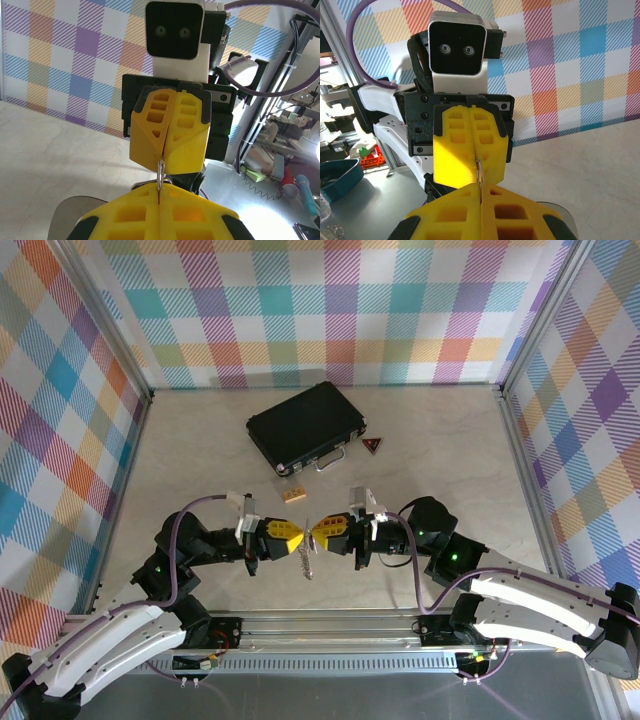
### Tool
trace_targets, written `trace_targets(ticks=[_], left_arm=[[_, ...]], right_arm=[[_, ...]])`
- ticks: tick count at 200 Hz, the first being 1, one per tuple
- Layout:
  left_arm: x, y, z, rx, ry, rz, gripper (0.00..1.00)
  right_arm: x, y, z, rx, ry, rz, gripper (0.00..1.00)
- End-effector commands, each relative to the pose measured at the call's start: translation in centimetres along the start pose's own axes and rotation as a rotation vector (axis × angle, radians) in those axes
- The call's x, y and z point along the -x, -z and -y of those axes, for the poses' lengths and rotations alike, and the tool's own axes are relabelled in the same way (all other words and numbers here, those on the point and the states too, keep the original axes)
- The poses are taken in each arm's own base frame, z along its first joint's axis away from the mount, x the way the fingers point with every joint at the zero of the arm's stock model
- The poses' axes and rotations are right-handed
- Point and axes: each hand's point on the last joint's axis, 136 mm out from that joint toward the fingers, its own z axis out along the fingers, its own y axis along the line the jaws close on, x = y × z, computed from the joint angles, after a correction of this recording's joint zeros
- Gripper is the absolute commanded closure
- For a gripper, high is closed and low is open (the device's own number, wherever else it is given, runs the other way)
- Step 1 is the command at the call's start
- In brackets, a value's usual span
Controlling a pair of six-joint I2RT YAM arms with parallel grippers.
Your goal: Put the keys on the keyring
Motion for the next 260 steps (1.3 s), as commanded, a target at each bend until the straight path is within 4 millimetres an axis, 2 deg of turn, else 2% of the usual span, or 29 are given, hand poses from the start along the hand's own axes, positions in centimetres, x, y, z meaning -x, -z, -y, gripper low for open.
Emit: trace_targets(ticks=[1, 61, 161, 260], left_arm=[[1.7, 0.0, 1.0, -0.02, -0.048, 0.023, 1.0], [1.1, -0.7, 0.7, 0.003, -0.04, -0.046, 1.0], [-0.3, -2.0, 0.1, 0.032, 0.004, -0.182, 1.0], [-0.9, -2.2, 0.3, 0.028, 0.026, -0.241, 1.0]], right_arm=[[2.0, 0.1, -0.9, 0.028, 0.022, 0.039, 1.0], [1.7, 0.3, -1.0, 0.026, 0.031, 0.027, 1.0], [0.2, 0.6, -1.4, 0.045, 0.046, -0.051, 1.0], [-0.8, 1.2, -1.5, 0.044, 0.069, -0.106, 1.0]])
